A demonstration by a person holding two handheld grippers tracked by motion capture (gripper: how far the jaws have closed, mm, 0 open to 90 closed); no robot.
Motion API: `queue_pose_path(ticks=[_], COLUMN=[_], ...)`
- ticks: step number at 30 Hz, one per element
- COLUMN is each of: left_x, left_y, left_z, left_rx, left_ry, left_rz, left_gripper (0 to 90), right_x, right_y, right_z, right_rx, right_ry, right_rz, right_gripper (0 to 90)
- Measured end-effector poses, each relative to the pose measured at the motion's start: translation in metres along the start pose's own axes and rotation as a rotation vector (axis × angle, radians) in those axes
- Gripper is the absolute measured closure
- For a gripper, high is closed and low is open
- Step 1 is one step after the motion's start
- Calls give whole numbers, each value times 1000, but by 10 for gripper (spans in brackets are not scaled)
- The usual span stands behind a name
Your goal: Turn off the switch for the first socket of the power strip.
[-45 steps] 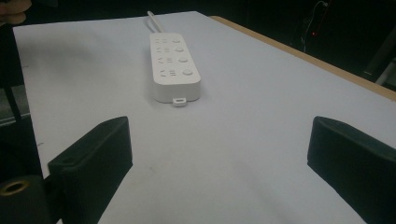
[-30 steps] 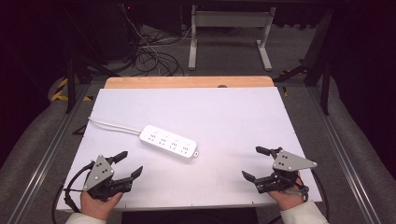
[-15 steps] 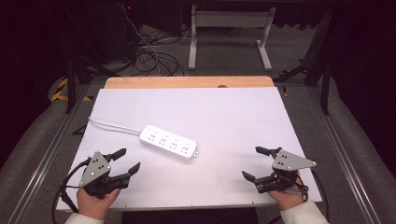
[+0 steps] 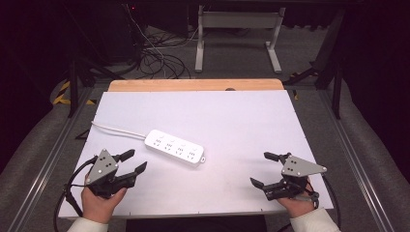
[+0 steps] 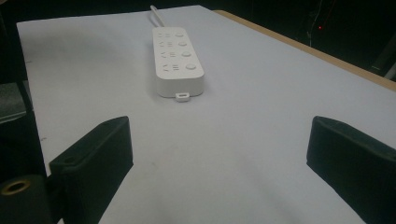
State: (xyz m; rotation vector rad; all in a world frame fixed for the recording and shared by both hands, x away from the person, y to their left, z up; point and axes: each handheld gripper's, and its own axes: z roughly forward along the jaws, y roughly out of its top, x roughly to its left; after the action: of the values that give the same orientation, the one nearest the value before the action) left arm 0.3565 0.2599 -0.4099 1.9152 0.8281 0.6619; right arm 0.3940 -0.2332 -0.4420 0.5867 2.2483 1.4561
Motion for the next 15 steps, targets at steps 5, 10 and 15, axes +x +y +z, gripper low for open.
queue_pose_path(ticks=[5, 10, 15], left_x=[4, 8, 7], left_y=[11, 19, 24], left_z=[9, 16, 22], left_rx=[2, 13, 26], left_ry=[-13, -46, -32], left_rz=[-12, -36, -24], left_gripper=[433, 435, 432], right_x=[0, 0, 0], right_y=[0, 0, 0], right_z=[0, 0, 0], right_rx=[-1, 0, -2], right_ry=[2, 8, 10], right_rz=[0, 0, -1], right_gripper=[71, 71, 71])
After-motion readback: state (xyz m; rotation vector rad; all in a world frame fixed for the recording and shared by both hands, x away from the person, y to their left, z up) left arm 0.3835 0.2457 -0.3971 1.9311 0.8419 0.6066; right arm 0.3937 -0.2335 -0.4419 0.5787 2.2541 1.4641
